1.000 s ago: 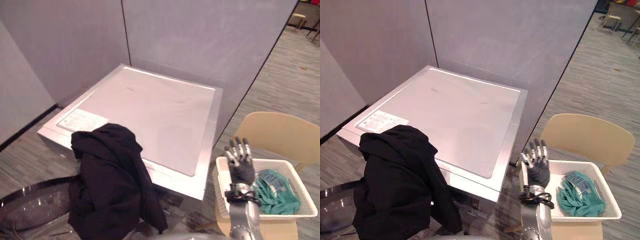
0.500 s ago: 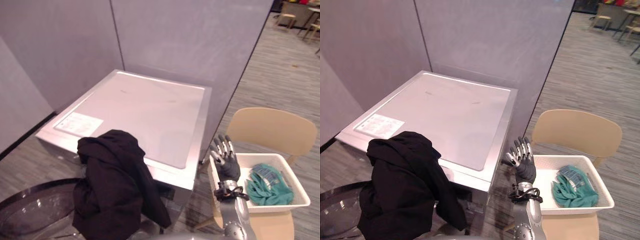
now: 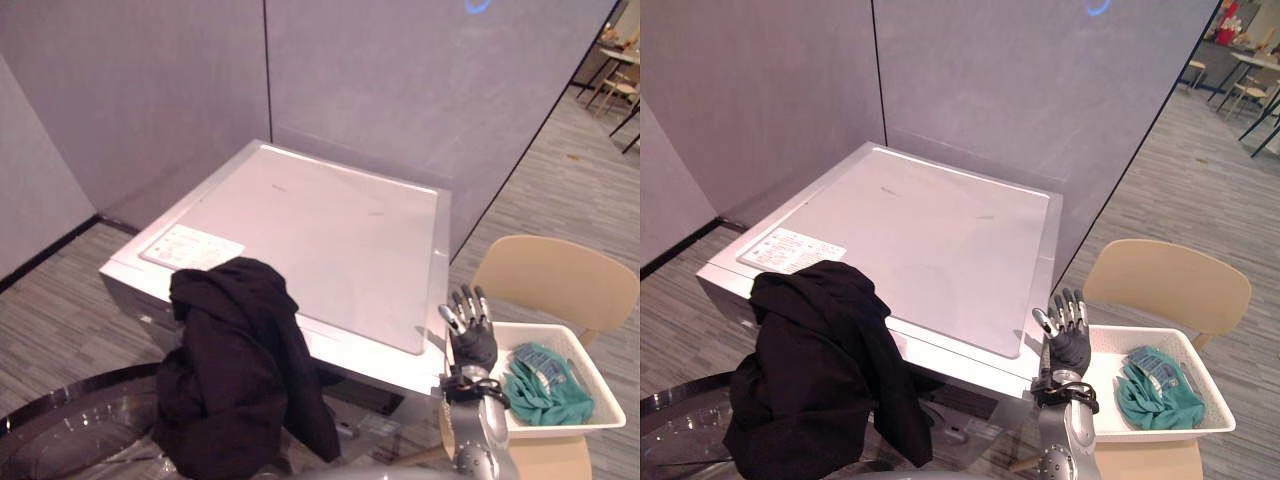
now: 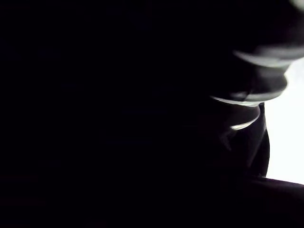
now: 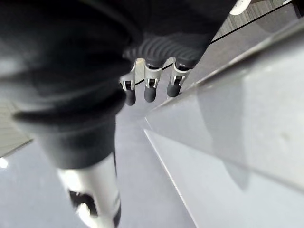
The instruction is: Pick up the laundry basket with both hands and put the clothes into the washing machine.
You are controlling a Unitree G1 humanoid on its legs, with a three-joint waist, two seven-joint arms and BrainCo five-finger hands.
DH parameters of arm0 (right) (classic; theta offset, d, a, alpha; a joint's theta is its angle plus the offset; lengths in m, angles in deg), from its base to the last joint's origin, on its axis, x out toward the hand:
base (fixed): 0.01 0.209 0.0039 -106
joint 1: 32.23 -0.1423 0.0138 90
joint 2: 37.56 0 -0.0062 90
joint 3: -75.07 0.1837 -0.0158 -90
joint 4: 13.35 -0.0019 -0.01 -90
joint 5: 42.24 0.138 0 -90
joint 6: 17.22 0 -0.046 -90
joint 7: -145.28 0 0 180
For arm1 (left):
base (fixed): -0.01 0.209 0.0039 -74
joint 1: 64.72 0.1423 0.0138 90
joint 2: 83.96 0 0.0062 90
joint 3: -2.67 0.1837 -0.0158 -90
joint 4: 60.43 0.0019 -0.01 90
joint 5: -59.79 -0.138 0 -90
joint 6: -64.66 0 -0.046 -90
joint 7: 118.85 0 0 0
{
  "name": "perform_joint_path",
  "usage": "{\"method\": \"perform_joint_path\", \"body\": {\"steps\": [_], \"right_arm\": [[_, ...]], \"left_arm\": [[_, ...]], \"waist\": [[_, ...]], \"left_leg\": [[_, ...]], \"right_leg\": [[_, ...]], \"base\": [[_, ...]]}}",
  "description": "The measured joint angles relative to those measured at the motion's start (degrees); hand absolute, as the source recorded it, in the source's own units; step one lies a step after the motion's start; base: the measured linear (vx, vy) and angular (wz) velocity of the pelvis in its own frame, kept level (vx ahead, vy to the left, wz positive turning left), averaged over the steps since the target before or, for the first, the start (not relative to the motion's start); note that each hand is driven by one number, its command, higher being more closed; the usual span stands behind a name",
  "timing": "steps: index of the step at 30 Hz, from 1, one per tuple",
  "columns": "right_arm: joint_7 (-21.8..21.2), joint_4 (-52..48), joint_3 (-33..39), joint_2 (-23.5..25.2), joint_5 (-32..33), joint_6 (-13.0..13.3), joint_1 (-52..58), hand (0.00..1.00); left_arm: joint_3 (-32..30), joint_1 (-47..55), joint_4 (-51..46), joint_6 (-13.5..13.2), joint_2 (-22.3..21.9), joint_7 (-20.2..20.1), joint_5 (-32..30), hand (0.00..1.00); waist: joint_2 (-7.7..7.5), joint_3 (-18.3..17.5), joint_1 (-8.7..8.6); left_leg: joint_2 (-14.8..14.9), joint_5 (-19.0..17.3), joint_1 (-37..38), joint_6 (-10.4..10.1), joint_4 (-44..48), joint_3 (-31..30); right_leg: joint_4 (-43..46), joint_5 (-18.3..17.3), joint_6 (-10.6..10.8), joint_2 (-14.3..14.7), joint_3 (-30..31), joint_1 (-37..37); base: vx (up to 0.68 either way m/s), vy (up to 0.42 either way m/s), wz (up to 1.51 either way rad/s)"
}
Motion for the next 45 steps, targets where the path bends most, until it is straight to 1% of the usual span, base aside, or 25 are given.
{"method": "perform_joint_path", "body": {"steps": [3,4,6,8,9,10,11,12,13,14,15,16,17,18,19,21,25,27,32,35,37,38,41,42,45], "right_arm": [[0.27,-0.19,-0.65,0.15,-0.17,0.36,-0.21,0.00],[0.41,-0.20,-1.10,0.34,-0.30,0.46,-0.50,0.00],[0.34,-0.19,-2.35,0.27,-0.43,0.29,-1.16,0.00],[-0.11,-0.08,-3.30,0.03,-0.45,-0.03,-1.07,0.00],[-0.63,-0.03,-3.56,-0.34,-0.44,-0.44,-1.00,0.00],[-0.84,-0.03,-4.12,-0.47,-0.45,-0.48,-0.26,0.00],[-1.05,-0.03,-4.40,-0.53,-0.45,-0.46,0.11,0.00],[-2.12,-0.07,-4.87,-0.70,-0.45,-0.37,0.73,0.00],[-2.96,-0.11,-5.51,-0.99,-0.45,-0.39,0.96,0.00],[-3.40,-0.18,-5.81,-0.92,-0.46,-0.42,1.10,0.00],[-3.67,-0.21,-6.72,-1.01,-0.46,-0.56,1.30,0.00],[-4.13,-0.37,-6.79,-1.18,-0.52,-0.49,1.65,0.00],[-4.46,-0.34,-6.74,-1.29,-0.98,-0.44,2.16,0.00],[-4.47,-0.34,-6.73,-1.35,-1.08,-0.45,2.39,0.00],[-4.48,-0.26,-6.73,-1.35,-1.12,-0.87,2.53,0.00],[-4.50,-0.15,-6.74,-1.34,-1.46,-1.84,3.90,0.00],[-4.52,-0.10,-6.60,-0.93,-2.18,-3.13,7.54,0.00],[-4.55,-0.04,-6.47,-0.76,-2.32,-3.88,8.52,0.00],[-5.36,1.05,-4.34,-0.29,-4.84,-3.69,9.14,0.00],[-5.54,5.31,-2.64,0.12,-6.35,-3.53,9.04,0.00],[-5.55,7.55,-2.60,0.32,-6.69,-3.57,8.97,0.00],[-5.55,9.80,-2.49,0.41,-7.29,-3.60,8.75,0.00],[-5.33,13.60,-1.70,0.71,-8.72,-3.91,7.73,0.00],[-4.97,16.19,-1.02,0.70,-8.90,-4.02,7.18,0.00],[-4.37,20.72,-0.01,0.68,-9.15,-4.43,6.83,0.00]], "left_arm": [[0.91,-0.41,0.00,0.00,-0.17,-0.12,-0.03,1.00],[0.86,-0.35,0.00,-0.01,-0.14,-0.11,-0.04,1.00],[0.49,-0.35,0.01,-0.01,-0.13,-0.10,-0.06,1.00],[0.43,-0.32,0.05,0.04,-0.12,-0.10,-0.37,1.00],[0.06,-0.32,0.18,0.04,-0.17,-0.10,-0.80,1.00],[0.01,-0.23,0.27,0.07,-0.22,-0.10,-0.81,1.00],[-0.04,-0.14,0.27,0.07,-0.29,-0.11,-0.81,1.00],[-0.31,0.05,0.28,0.07,-0.65,-0.11,-0.81,1.00],[-0.66,0.14,0.28,0.09,-0.90,-0.11,-0.99,1.00],[-0.91,0.11,0.26,0.09,-0.89,-0.13,-1.37,1.00],[-1.36,-0.01,0.92,0.26,-1.57,-0.10,-1.95,1.00],[-1.38,-0.02,0.92,0.37,-1.54,-0.11,-2.17,1.00],[-1.30,-0.01,0.89,0.45,-1.54,-0.20,-2.25,1.00],[-1.64,0.09,0.89,0.45,-1.57,-0.19,-2.24,1.00],[-1.93,0.14,0.89,0.47,-1.62,-0.18,-2.24,1.00],[-2.31,0.16,0.87,0.47,-1.63,-0.19,-2.29,1.00],[-2.63,2.58,0.80,0.55,-2.16,-0.18,-2.43,1.00],[-4.26,4.52,0.76,0.56,-2.91,-0.18,-2.70,1.00],[-9.47,8.75,0.29,0.51,-4.49,-0.13,-4.65,1.00],[-13.30,11.00,0.34,0.53,-5.47,0.09,-4.67,1.00],[-15.47,11.23,0.41,0.53,-5.43,0.16,-4.66,1.00],[-17.84,11.23,0.42,0.53,-5.43,0.24,-4.72,1.00],[-20.80,11.25,0.42,0.44,-5.44,0.72,-6.56,1.00],[-22.64,11.27,0.42,0.39,-5.48,1.33,-7.32,1.00],[-26.80,11.30,0.42,0.01,-5.50,2.38,-9.07,1.00]], "waist": [[0.65,-0.94,0.36],[1.34,-1.08,0.42],[2.10,-0.57,0.84],[3.07,0.12,0.94],[2.87,0.36,0.23],[2.53,0.33,0.18],[2.40,0.34,0.29],[2.24,0.38,0.32],[1.97,0.34,0.34],[1.41,0.19,0.41],[0.94,-0.16,0.30],[1.02,-0.22,0.22],[1.83,-0.68,0.41],[1.67,-0.61,0.52],[2.21,-0.91,0.48],[2.12,-1.20,0.50],[1.27,-1.25,1.93],[0.85,-1.37,1.90],[0.39,-1.13,2.01],[0.08,-0.51,2.22],[-0.33,-0.22,2.68],[-0.40,0.09,3.34],[0.09,0.32,3.39],[0.15,0.37,3.48],[0.19,0.49,3.65]], "left_leg": [[-0.49,0.82,0.97,1.41,-2.54,2.09],[-0.45,1.21,0.89,2.12,-3.26,3.96],[-0.43,1.26,0.71,3.11,-3.30,7.01],[-0.24,0.38,-0.02,4.53,-2.75,8.98],[0.12,-0.06,0.00,4.83,-2.75,9.46],[0.42,-0.16,0.06,4.71,-2.76,9.27],[0.45,-0.17,0.05,4.70,-2.82,9.03],[0.43,-0.16,-0.12,4.69,-2.92,8.62],[0.25,0.02,-0.32,4.30,-3.05,8.39],[0.06,0.30,-0.46,3.83,-3.31,8.36],[0.54,0.91,-1.02,2.93,-3.91,7.26],[0.64,1.25,-0.87,2.65,-4.27,6.62],[1.52,2.06,-1.17,1.80,-4.99,6.13],[1.98,2.74,-1.25,1.07,-5.36,5.61],[2.57,3.47,-1.06,0.19,-5.79,5.01],[2.84,3.91,-1.03,-0.06,-6.05,3.66],[2.80,4.32,0.38,0.10,-7.12,3.33],[2.76,4.32,1.15,0.10,-7.83,2.70],[2.80,4.31,1.23,0.10,-8.06,1.78],[2.65,4.27,1.28,0.10,-8.07,0.40],[2.58,4.21,0.81,0.10,-7.97,0.09],[2.47,4.04,0.68,0.24,-7.94,-0.47],[2.33,2.87,0.16,0.27,-7.73,-1.35],[2.12,2.55,0.00,0.73,-7.71,-1.63],[0.94,2.54,-0.36,0.77,-7.23,-2.55]], "right_leg": [[-0.57,2.95,1.19,-0.99,2.23,-1.75],[-0.27,3.97,1.24,-1.21,3.78,-3.48],[0.99,4.74,1.21,-1.42,3.95,-5.49],[2.66,4.91,1.50,-1.56,3.13,-7.41],[6.61,2.94,2.22,-0.75,2.62,-8.53],[10.44,0.78,2.45,1.41,2.64,-8.82],[11.09,-0.18,2.27,2.36,2.39,-8.60],[10.14,-1.66,0.05,3.12,0.48,-7.74],[6.96,-2.89,-1.66,2.91,-0.33,-6.74],[4.68,-4.02,-1.71,2.63,-0.23,-5.97],[2.07,-4.30,-2.28,2.76,-0.91,-5.33],[1.00,-3.92,-2.60,3.27,-1.42,-5.14],[-0.40,-2.80,-3.32,4.31,-1.90,-4.98],[-1.22,-2.17,-3.59,4.95,-2.10,-4.85],[-2.29,-1.63,-3.91,5.58,-2.61,-4.03],[-3.60,-0.71,-3.99,6.21,-3.34,-2.79],[-5.73,0.00,-3.34,6.12,-3.45,-0.65],[-5.72,0.09,-3.35,6.02,-3.46,0.06],[-5.45,0.11,-3.36,6.07,-4.58,0.48],[-5.37,0.11,-3.36,6.14,-5.23,1.09],[-5.32,0.11,-3.36,6.17,-6.14,1.00],[-5.20,0.11,-3.36,6.12,-6.42,1.04],[-4.63,0.05,-3.33,6.17,-7.06,1.23],[-4.43,0.02,-3.32,6.03,-7.43,1.19],[-3.83,-1.21,-3.48,5.22,-8.00,1.19]], "base": [[-0.10,0.146,-0.44],[-0.12,0.132,-0.72],[-0.16,0.114,-0.85],[-0.19,0.077,-0.63],[-0.12,-0.022,-0.09],[-0.08,-0.053,0.02],[-0.06,-0.097,0.12],[-0.05,-0.161,0.07],[-0.05,-0.180,0.06],[-0.02,-0.197,0.10],[0.02,-0.123,0.20],[0.05,-0.138,0.24],[0.06,-0.098,0.13],[0.09,-0.131,0.08],[0.11,-0.127,0.09],[0.18,-0.120,0.18],[0.15,-0.034,0.08],[0.11,-0.017,0.16],[0.06,-0.032,0.14],[0.01,-0.019,0.19],[-0.02,-0.013,0.20],[-0.04,0.003,0.14],[-0.06,0.021,0.15],[-0.06,0.037,0.21],[-0.05,0.027,0.15]]}}
